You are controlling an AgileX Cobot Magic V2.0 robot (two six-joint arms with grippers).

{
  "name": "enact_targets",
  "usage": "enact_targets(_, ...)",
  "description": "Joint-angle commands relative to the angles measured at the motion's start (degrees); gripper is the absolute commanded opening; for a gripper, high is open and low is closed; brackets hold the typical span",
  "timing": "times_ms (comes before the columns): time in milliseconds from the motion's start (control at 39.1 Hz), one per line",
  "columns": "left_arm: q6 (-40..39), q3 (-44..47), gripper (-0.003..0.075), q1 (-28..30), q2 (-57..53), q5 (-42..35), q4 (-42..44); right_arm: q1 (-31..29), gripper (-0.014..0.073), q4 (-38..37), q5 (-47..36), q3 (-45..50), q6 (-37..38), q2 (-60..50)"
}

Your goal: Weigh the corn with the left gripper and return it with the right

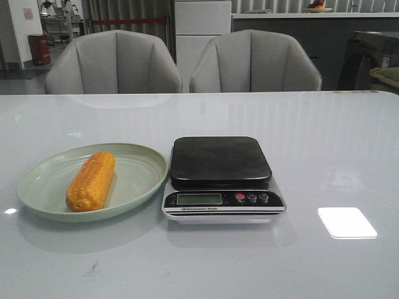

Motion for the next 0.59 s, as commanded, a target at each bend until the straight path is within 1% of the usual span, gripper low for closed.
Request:
enact_targets(0,-0.18,-5.59,0.0549,-1.90,6.20,-0.40,-0.87,-0.31,0.0207,-0.57,-4.53,0.63,-0.16,-1.12)
enact_targets(51,-0.03,-7.57,0.0568,-3.03,9.35,0.53,-0.87,-0.31,0.0207,-0.57,-4.53,0.63,-0.16,-1.12)
enact_targets(179,-0.03,-12.05,0.0653,-5.22,17.31,1.07,-1.02,-0.31,0.0207,-0.57,-4.53,0.63,-0.16,-1.12)
enact_targets(230,-0.03,-14.04,0.0673,-5.70,20.12,1.73,-1.32,-0.31,0.0207,-0.57,-4.53,0.63,-0.16,-1.12)
enact_targets(562,-0.03,-24.98,0.0670,-5.91,41.81,9.20,-1.42,-0.31,0.0207,-0.57,-4.53,0.63,-0.16,-1.12)
